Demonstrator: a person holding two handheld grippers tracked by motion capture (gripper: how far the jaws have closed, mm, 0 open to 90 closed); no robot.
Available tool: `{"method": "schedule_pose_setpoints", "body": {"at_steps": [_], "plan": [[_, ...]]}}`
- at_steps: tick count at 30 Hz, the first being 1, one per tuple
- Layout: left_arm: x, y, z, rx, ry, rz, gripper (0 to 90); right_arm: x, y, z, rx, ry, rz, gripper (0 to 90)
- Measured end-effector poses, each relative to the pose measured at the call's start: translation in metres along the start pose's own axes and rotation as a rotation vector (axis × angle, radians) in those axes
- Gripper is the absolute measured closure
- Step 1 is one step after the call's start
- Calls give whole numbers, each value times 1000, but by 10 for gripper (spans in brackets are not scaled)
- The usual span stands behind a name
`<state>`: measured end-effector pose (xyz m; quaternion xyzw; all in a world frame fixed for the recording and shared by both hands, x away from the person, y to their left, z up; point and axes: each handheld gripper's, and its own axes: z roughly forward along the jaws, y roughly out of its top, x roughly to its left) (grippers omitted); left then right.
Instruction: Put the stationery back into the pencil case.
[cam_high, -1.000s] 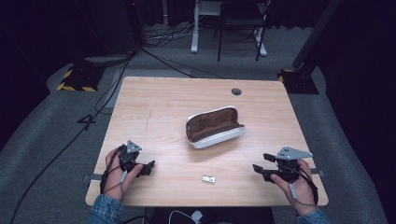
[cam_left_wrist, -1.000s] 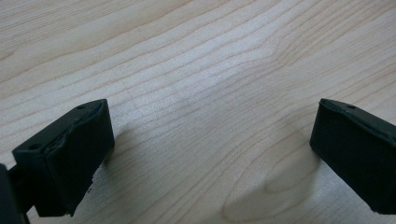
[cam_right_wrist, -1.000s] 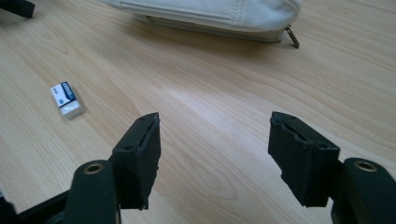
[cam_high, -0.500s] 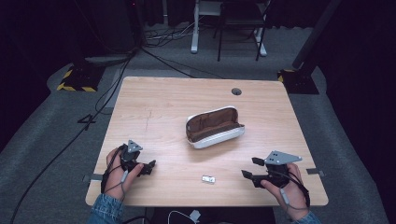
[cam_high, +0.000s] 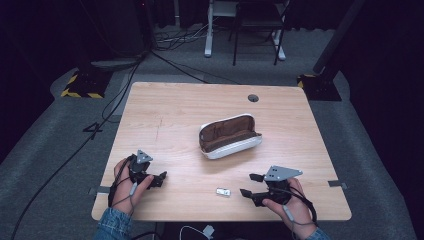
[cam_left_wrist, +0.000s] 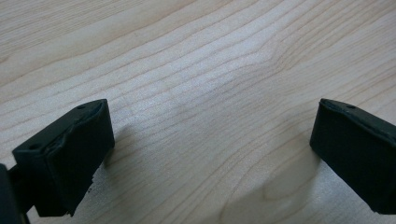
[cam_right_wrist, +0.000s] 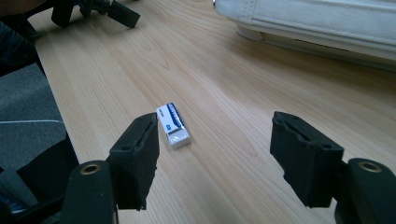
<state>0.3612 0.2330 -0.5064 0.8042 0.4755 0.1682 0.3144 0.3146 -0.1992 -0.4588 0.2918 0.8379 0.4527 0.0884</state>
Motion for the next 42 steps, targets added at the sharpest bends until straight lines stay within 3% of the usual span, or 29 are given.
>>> {"method": "schedule_pose_setpoints", "body": {"at_steps": [14, 22, 30, 35, 42], "plan": [[0, 0, 0, 2, -1, 4, 2, 17, 2, 42, 103, 68, -68, 441], [0, 0, 0, 2, -1, 4, 1, 21, 4, 61, 132, 61, -111, 542], [0, 0, 0, 2, -1, 4, 2, 23, 5, 71, 142, 59, -149, 590], [0, 0, 0, 2, -1, 4, 2, 26, 4, 75, 174, 63, -203, 710], [0, 0, 0, 2, -1, 4, 1, 26, 4, 75, 173, 65, -211, 735]]}}
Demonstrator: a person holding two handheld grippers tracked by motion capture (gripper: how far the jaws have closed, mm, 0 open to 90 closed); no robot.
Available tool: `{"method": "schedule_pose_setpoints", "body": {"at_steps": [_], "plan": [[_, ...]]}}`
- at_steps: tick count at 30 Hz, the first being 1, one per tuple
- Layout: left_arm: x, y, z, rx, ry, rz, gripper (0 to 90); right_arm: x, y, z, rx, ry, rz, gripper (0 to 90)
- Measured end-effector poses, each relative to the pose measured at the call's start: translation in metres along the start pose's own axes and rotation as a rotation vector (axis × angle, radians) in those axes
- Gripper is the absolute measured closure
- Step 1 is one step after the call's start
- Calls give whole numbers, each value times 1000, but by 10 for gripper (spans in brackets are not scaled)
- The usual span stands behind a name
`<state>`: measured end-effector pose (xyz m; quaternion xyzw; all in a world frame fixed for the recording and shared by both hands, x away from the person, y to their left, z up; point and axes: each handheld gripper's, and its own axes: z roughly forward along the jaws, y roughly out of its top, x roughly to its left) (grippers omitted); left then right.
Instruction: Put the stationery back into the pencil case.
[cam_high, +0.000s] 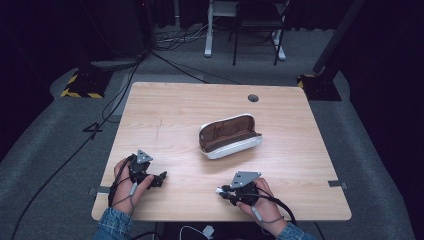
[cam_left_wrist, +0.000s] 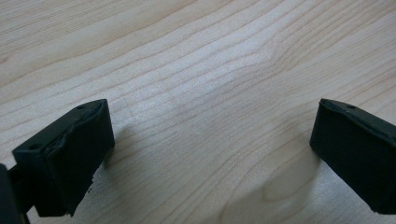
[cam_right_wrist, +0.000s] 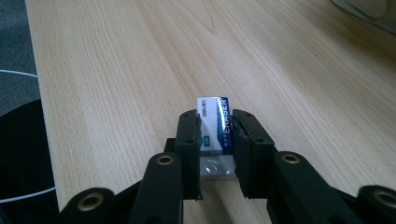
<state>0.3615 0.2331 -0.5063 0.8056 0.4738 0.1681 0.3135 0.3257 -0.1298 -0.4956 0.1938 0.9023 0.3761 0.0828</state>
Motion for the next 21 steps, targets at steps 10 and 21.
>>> {"method": "schedule_pose_setpoints", "body": {"at_steps": [10, 21], "plan": [[0, 0, 0, 0, 0, 0, 1, 0, 3, -5, -13, 0, -6, 736], [0, 0, 0, 0, 0, 0, 1, -5, 14, -26, -72, -15, 3, 736]]}}
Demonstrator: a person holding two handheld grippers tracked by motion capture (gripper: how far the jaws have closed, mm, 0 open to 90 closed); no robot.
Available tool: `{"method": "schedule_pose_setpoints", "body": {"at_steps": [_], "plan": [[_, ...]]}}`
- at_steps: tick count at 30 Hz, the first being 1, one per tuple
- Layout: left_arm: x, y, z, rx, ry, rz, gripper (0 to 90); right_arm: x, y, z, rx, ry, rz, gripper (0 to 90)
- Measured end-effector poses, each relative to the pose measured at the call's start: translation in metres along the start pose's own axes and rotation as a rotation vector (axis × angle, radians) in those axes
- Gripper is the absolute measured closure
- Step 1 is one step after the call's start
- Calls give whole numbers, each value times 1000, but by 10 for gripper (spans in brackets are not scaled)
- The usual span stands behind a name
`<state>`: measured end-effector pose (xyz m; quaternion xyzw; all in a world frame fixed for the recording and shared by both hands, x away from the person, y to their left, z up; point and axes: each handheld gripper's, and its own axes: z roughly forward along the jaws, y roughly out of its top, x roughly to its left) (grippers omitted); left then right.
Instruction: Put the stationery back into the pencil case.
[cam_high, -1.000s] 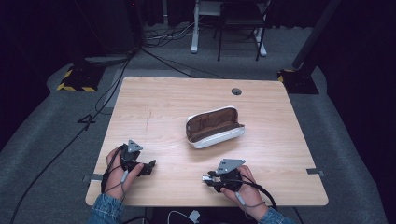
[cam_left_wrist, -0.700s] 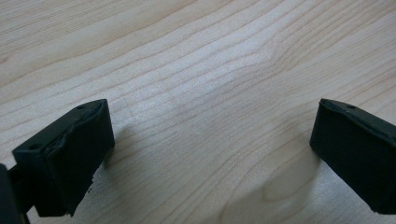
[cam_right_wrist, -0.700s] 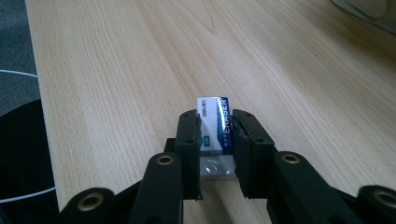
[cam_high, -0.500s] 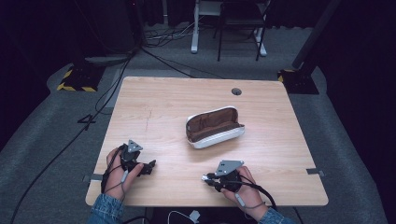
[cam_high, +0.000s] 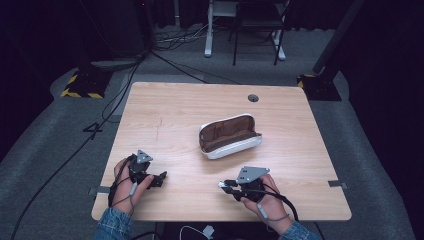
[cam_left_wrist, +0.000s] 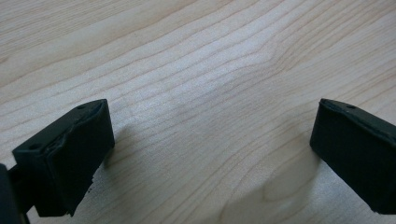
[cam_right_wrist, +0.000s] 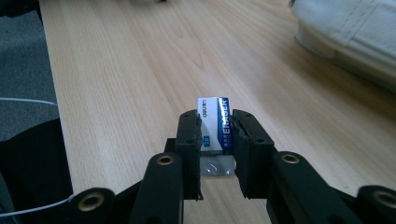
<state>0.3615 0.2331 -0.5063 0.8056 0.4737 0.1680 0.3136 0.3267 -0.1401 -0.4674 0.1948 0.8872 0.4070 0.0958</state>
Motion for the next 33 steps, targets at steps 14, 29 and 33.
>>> {"method": "schedule_pose_setpoints", "body": {"at_steps": [14, 29, 33], "plan": [[0, 0, 0, 0, 0, 0, 2, -11, 15, -20, -64, -30, 19, 736], [0, 0, 0, 0, 0, 0, 1, -33, 36, -34, -91, -68, 48, 736], [0, 0, 0, 0, 0, 0, 2, -40, 43, -38, -95, -74, 59, 736]]}}
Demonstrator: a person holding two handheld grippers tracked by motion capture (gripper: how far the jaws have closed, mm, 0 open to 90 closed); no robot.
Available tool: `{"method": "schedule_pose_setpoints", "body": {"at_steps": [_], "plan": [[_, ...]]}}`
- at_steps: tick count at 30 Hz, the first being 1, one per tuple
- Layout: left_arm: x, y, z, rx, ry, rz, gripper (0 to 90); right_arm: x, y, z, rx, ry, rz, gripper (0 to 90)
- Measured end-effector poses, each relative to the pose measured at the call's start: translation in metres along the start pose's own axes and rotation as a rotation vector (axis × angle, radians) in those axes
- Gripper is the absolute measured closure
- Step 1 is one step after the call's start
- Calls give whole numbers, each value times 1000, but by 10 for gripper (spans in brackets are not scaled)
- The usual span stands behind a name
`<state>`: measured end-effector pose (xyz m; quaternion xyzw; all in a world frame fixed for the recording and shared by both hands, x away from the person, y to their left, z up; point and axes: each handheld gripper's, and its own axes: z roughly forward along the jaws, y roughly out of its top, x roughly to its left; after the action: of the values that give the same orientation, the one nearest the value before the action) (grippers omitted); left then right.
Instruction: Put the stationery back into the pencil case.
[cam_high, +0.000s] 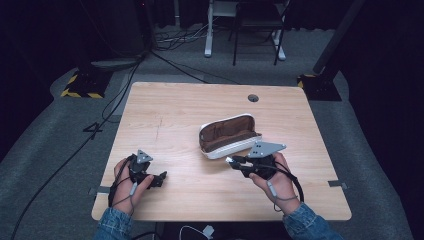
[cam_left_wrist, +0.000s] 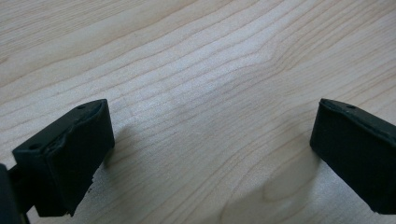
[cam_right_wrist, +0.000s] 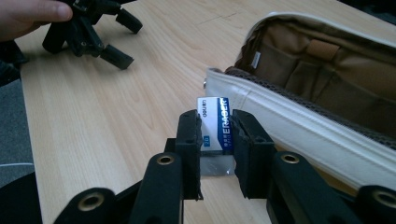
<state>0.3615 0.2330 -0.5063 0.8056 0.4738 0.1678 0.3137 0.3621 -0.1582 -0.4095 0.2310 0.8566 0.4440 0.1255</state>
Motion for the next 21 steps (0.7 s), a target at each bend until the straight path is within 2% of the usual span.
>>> {"method": "schedule_pose_setpoints", "body": {"at_steps": [13, 21], "plan": [[0, 0, 0, 0, 0, 0, 1, -20, 23, 0, 9, -52, -4, 736], [0, 0, 0, 0, 0, 0, 1, -36, 33, 7, 20, -74, 20, 736]]}}
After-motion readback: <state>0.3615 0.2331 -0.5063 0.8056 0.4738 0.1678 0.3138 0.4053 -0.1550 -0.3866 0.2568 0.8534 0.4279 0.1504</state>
